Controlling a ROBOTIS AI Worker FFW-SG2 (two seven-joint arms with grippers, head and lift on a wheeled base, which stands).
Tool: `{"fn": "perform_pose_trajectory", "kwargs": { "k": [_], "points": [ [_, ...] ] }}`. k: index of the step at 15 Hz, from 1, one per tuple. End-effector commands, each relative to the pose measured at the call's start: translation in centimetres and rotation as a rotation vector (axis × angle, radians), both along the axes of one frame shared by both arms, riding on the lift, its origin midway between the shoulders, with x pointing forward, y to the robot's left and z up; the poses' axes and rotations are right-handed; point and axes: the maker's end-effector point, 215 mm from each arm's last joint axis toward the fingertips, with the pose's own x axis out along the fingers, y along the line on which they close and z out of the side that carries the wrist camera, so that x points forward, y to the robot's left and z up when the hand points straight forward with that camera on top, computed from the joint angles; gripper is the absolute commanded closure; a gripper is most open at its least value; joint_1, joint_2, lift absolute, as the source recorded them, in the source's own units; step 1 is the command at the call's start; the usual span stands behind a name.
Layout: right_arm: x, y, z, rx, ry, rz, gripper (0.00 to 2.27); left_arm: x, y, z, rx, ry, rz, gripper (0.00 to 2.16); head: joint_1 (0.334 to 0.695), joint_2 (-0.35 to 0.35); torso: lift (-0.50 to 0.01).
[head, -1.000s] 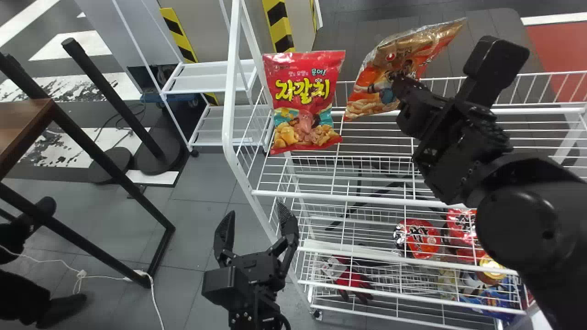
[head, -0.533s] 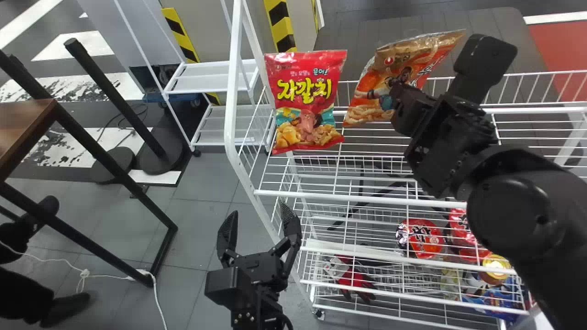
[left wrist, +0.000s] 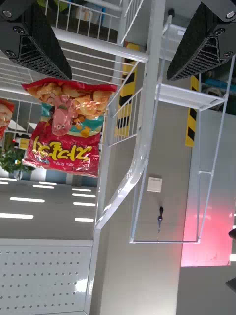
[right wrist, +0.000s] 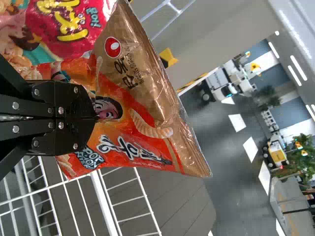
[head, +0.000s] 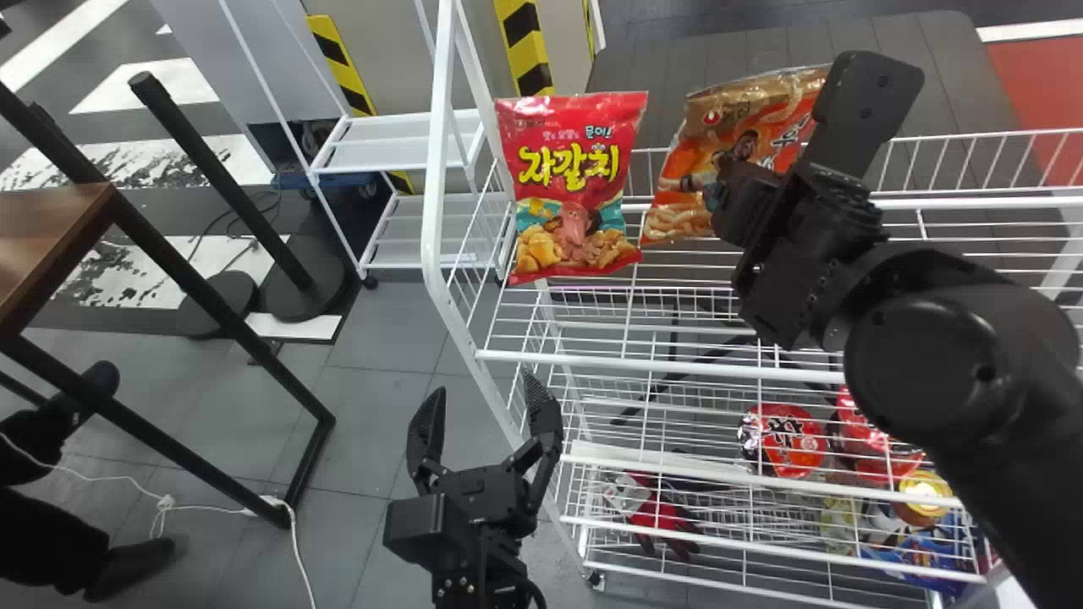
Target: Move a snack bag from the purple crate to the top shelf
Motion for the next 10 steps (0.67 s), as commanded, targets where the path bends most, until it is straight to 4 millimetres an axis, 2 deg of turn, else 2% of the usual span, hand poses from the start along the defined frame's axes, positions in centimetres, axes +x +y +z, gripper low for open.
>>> {"fn": "perform_pose_trajectory", "kwargs": {
  "k": [1,3,6,10],
  "points": [
    [0.0,0.6,-1.0,-0.019,0.032,0.018,2.08,0.0,0.1,0.0,0.001,-0.001,0.001,0.10,0.695,0.281,0.000],
    [0.1,0.7,-2.7,-0.005,0.074,0.025,2.08,-0.1,0.2,0.1,0.000,-0.007,0.004,0.10,0.695,0.282,0.000],
    [0.6,0.9,-3.6,0.024,0.089,0.027,2.08,-0.1,0.1,0.0,0.002,-0.006,-0.001,0.10,0.695,0.288,0.000],
    [1.3,1.6,-1.7,0.098,0.028,0.022,2.09,-0.1,0.2,0.2,0.001,-0.011,0.000,0.10,0.695,0.289,0.000]
  ]
}}
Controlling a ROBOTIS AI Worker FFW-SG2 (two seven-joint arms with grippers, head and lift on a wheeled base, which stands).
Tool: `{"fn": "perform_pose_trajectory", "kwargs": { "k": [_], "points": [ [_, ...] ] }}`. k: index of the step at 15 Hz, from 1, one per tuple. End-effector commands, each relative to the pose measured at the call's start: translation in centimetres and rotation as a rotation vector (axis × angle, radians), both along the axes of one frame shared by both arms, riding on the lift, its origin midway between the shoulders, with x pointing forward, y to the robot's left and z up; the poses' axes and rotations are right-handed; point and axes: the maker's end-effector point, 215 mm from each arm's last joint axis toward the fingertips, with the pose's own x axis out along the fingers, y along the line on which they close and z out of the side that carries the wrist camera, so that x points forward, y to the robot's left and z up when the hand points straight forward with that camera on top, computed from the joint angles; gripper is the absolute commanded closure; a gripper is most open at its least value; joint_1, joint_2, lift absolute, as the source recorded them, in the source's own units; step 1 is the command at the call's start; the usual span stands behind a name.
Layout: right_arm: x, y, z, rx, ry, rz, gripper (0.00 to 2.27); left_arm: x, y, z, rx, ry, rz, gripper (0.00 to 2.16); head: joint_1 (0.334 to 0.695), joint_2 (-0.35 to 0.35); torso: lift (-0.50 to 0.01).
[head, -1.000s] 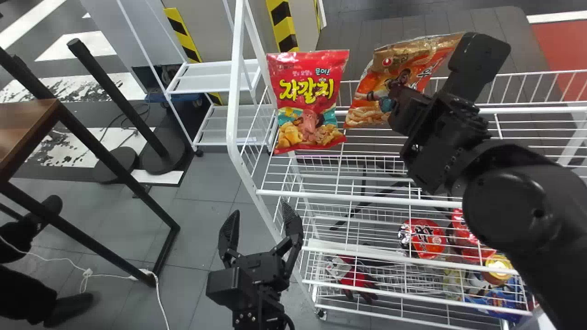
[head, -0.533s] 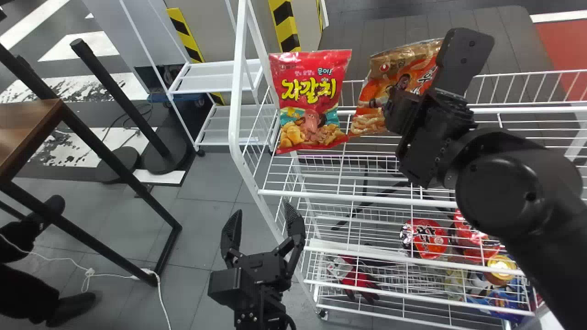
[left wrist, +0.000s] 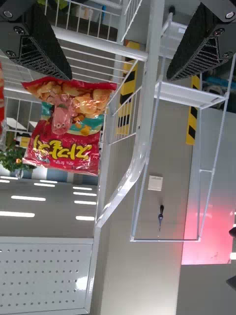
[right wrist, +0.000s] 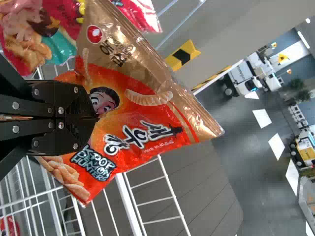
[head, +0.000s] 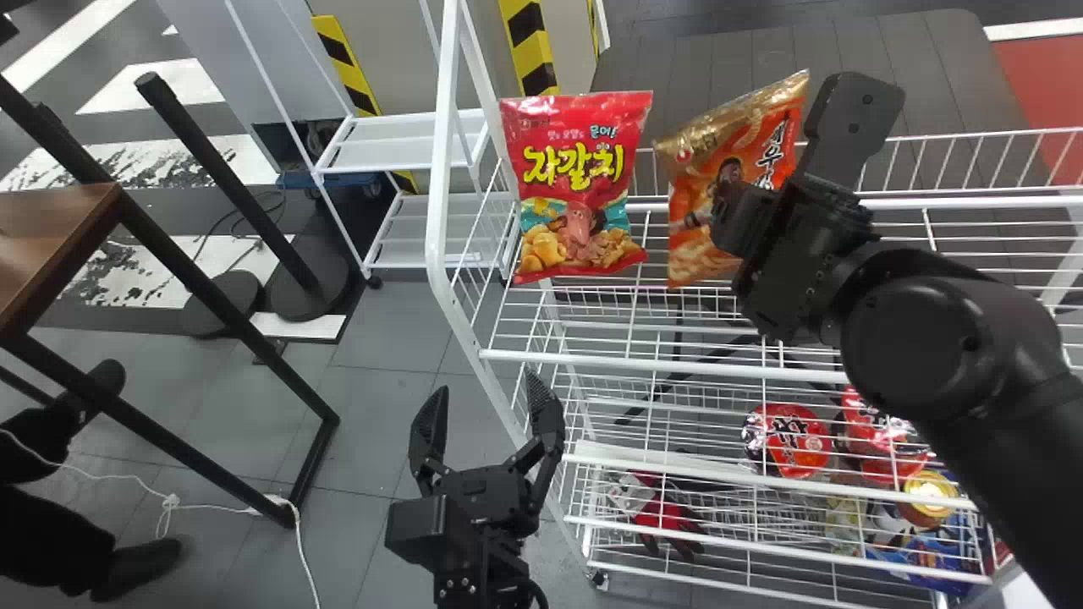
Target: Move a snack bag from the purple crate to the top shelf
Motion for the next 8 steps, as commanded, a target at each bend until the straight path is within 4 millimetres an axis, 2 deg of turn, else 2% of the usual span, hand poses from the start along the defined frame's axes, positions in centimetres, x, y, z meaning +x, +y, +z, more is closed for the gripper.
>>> {"fn": "perform_pose_trajectory", "kwargs": {
  "k": [1,4,8],
  "points": [
    [0.4,0.6,1.7,0.058,-0.050,-0.020,2.09,0.0,0.0,0.1,0.000,-0.002,0.000,0.10,0.695,0.291,0.000],
    [0.5,1.1,2.1,0.069,-0.066,-0.021,2.08,0.0,0.0,0.2,-0.001,-0.006,0.001,0.10,0.695,0.295,0.000],
    [1.8,0.6,1.2,0.045,-0.062,-0.040,2.08,0.0,0.0,0.2,0.001,-0.006,-0.002,0.10,0.695,0.294,0.000]
  ]
}}
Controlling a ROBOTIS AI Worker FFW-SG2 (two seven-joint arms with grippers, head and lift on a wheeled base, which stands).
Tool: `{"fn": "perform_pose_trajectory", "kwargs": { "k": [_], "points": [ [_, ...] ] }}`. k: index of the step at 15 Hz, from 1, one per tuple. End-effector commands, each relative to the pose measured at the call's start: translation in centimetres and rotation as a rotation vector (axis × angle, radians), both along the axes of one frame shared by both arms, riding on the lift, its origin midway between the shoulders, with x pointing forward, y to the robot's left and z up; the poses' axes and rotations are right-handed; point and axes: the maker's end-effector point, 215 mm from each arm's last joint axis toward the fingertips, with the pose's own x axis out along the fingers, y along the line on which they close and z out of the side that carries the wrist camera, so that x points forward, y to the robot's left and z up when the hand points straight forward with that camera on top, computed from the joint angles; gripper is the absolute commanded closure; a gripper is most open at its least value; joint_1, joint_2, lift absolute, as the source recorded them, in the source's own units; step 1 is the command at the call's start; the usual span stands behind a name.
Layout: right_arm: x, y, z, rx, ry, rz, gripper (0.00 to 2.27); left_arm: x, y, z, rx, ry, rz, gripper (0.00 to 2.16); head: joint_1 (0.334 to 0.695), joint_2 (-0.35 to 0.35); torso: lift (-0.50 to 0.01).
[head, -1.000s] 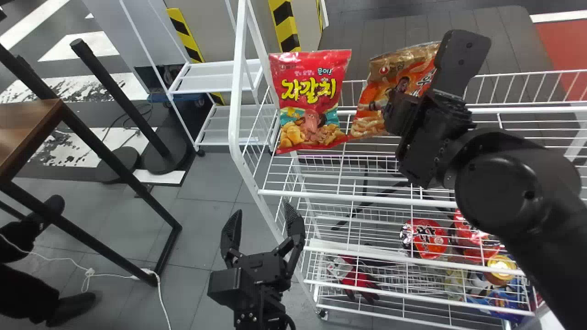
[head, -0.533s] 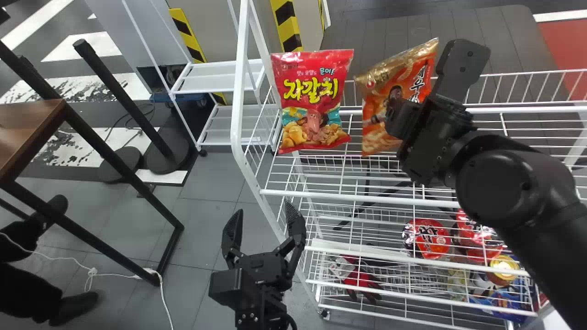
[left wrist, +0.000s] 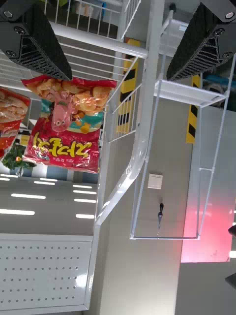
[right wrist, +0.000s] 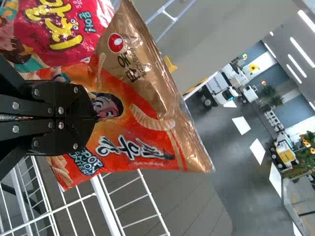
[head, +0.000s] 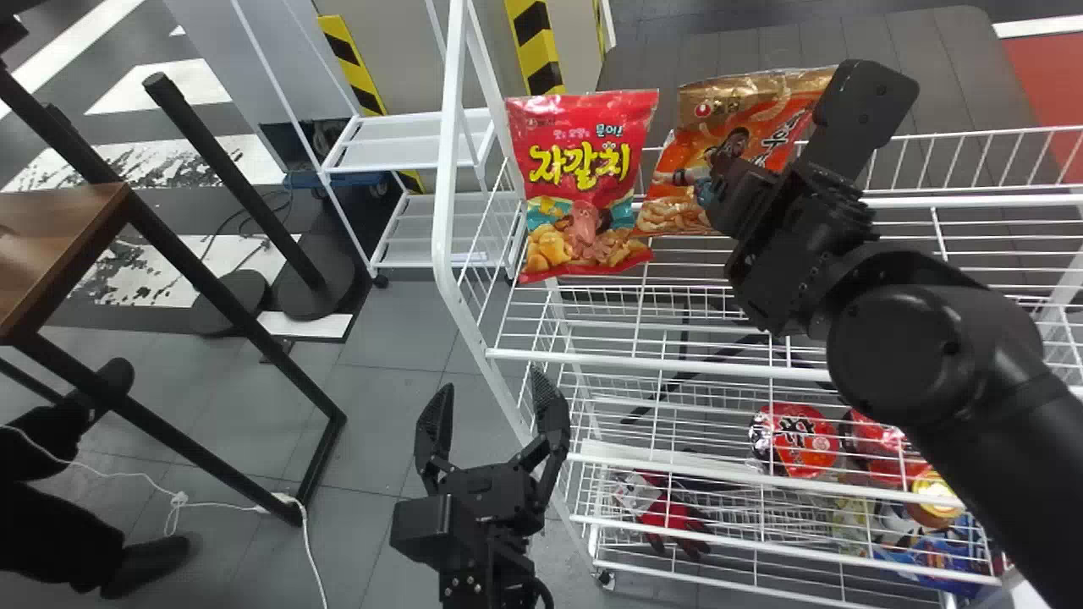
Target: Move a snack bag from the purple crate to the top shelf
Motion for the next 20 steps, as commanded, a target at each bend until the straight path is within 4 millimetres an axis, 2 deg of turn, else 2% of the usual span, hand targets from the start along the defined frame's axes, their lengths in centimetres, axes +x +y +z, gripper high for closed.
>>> {"fn": "perform_pose_trajectory", "kwargs": {
  "k": [1,7,11,14,16,18,19,20],
  "points": [
    [0.8,-0.2,-0.4,-0.013,0.002,-0.012,2.08,-0.1,0.0,-0.2,0.003,0.004,-0.001,0.10,0.695,0.292,0.000],
    [2.3,-0.2,-0.7,-0.044,0.005,-0.003,2.08,-0.1,0.2,-0.1,0.002,0.001,0.003,0.10,0.695,0.280,0.000],
    [2.0,1.4,-1.1,-0.051,0.024,0.071,2.08,-0.1,0.3,-0.2,0.003,0.002,0.006,0.10,0.695,0.288,0.000],
    [1.9,1.8,-1.3,-0.069,0.041,0.095,2.08,-0.1,0.4,-0.1,0.003,-0.001,0.008,0.10,0.695,0.298,0.000],
    [1.9,1.9,-1.6,-0.071,0.047,0.108,2.00,-0.1,0.4,-0.1,0.003,-0.001,0.008,0.10,0.695,0.302,0.000],
    [2.0,2.0,-1.8,-0.081,0.056,0.116,1.84,-0.1,0.4,-0.1,0.004,0.000,0.008,0.10,0.695,0.304,0.000],
    [2.2,1.9,-1.7,-0.081,0.054,0.115,1.63,-0.1,0.4,-0.1,0.004,0.000,0.008,0.10,0.695,0.305,0.000],
    [2.1,2.0,-1.7,-0.084,0.058,0.127,1.13,-0.1,0.4,-0.1,0.003,-0.001,0.008,0.10,0.695,0.304,0.000]
  ]
}}
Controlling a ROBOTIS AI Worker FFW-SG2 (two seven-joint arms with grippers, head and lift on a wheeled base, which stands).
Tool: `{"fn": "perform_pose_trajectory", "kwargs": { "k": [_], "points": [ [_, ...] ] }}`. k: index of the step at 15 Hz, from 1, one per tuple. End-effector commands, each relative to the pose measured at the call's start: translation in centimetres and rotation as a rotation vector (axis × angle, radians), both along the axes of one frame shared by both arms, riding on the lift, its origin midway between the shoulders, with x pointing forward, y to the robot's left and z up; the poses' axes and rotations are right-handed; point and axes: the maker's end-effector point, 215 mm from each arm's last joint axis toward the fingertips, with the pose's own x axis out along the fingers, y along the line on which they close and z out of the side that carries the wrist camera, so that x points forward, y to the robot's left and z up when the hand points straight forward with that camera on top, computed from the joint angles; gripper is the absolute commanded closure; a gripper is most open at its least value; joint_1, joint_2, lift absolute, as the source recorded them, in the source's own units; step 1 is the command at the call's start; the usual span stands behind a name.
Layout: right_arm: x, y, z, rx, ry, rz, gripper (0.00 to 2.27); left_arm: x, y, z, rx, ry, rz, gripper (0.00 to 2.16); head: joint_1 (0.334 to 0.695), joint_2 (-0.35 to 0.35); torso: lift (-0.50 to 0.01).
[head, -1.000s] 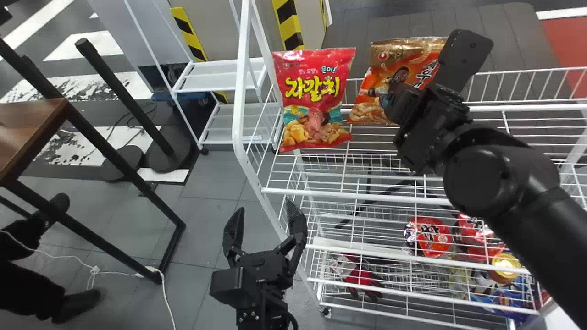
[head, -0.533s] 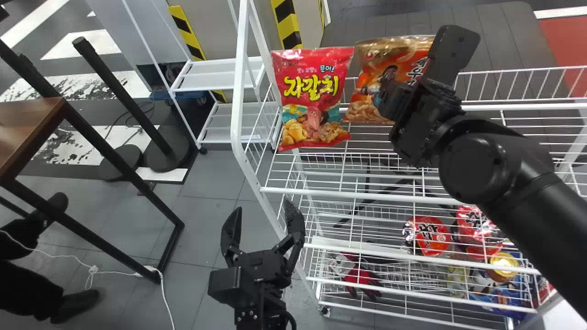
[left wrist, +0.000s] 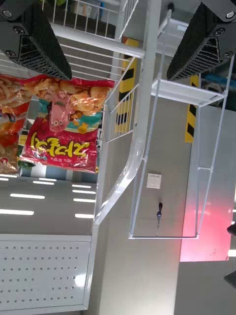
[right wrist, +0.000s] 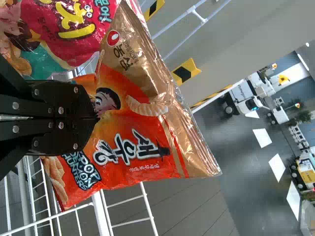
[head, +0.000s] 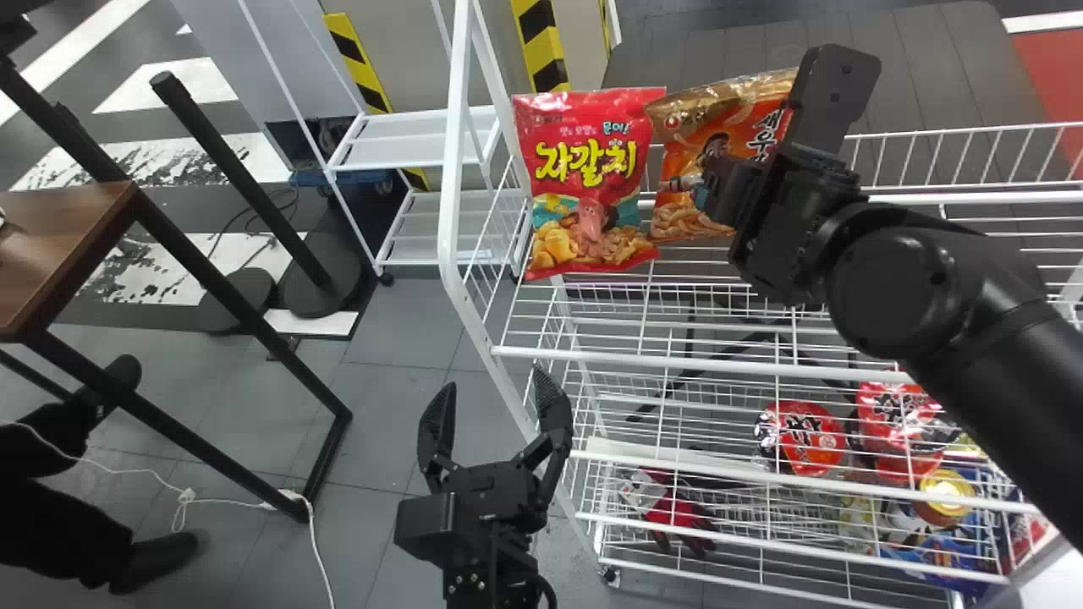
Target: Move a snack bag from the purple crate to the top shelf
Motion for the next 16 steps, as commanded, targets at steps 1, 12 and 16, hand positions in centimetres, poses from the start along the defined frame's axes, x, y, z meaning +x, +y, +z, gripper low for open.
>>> {"fn": "perform_pose_trajectory", "kwargs": {
  "k": [1,12,16],
  "points": [
    [-0.3,0.6,-0.4,-0.007,0.021,0.028,0.44,0.0,0.0,0.0,0.000,-0.001,0.000,0.10,0.695,0.304,0.000],
    [-1.4,1.3,-1.1,-0.018,0.046,0.070,0.11,0.0,0.0,0.0,0.000,-0.001,0.000,0.10,0.695,0.309,0.000],
    [-6.2,3.5,-2.3,-0.055,0.095,0.173,0.06,0.0,-0.1,0.1,-0.001,-0.002,0.000,0.10,0.695,0.321,0.000]
  ]
}}
